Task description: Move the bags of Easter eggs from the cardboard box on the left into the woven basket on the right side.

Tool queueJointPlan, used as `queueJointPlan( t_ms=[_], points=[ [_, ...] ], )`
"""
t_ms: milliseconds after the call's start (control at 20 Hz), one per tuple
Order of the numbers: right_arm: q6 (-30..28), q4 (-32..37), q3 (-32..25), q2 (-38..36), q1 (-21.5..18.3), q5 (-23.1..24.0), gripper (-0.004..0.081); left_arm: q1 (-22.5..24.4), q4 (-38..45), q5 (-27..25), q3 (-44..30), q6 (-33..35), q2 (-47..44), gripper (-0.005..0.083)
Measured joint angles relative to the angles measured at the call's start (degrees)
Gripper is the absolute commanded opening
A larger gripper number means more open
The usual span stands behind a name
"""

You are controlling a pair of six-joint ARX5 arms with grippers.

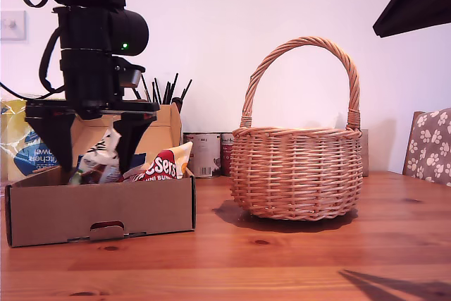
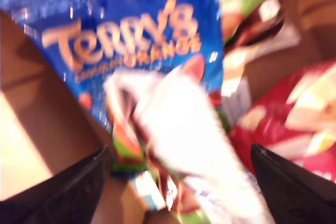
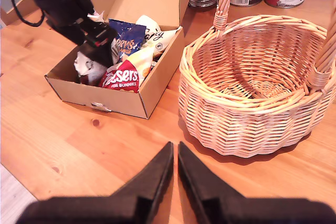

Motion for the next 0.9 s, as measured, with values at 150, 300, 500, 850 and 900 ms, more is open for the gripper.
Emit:
queueJointPlan(
  t_ms=[150,300,500,850,900],
  points=[
    [0.0,0.0,0.0,0.0,0.0,0.0,-0.0005,1.1,-0.1,0.2,0.0,-0.9,0.0,0.0450],
    [0.0,0.0,0.0,0.0,0.0,0.0,-0.0005,2.5,0.1,1.9,0.0,-1.0,0.1,0.0352],
    [0.0,0.0,0.0,0.0,0.0,0.0,-0.0005,3.0,0.4,4.5,0.0,-1.0,0.1,0.0210],
    [0.0,0.0,0.0,0.0,0.0,0.0,-0.0005,3.0,2.4,4.8,0.0,0.8,0.1,-0.0019],
    [0.0,0.0,0.0,0.0,0.0,0.0,-0.0005,3.0,2.4,4.9,0.0,1.4,0.1,-0.0019]
  ],
)
